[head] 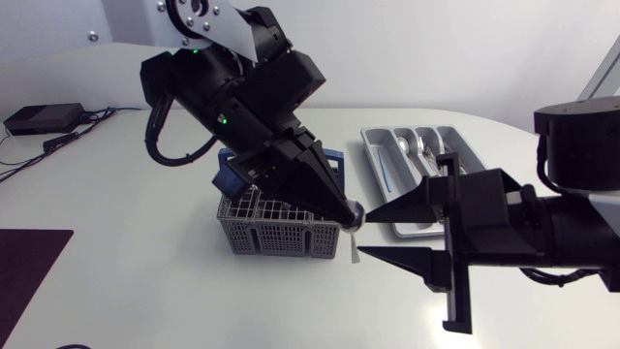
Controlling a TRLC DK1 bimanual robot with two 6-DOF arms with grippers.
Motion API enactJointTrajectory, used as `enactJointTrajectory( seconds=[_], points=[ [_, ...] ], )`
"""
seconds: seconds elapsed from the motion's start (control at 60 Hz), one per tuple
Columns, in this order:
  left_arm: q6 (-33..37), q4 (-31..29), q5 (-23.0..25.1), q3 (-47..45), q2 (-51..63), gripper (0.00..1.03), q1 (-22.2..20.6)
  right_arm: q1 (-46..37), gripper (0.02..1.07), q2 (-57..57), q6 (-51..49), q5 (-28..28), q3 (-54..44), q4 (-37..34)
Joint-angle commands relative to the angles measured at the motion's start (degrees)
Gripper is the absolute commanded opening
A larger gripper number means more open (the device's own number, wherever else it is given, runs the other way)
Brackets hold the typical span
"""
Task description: Unload the cutlery basket into the drawer organizer.
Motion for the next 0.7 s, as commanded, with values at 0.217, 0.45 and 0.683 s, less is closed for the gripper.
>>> enactJointTrajectory(
  seconds=[0.217,0.45,0.683],
  points=[
    [3.48,-2.8,2.19,2.34,1.2,0.07,0.5,1.58,0.31,2.22,-0.69,-0.59,1.55,1.23],
    [3.74,-3.32,2.19,2.61,1.2,0.07,0.77,2.02,0.22,2.66,-0.69,-1.38,1.9,0.35],
    [3.83,-3.67,2.46,3.05,1.46,0.07,0.77,2.98,0.12,2.75,-0.6,-2.09,2.25,-1.23]
  ],
)
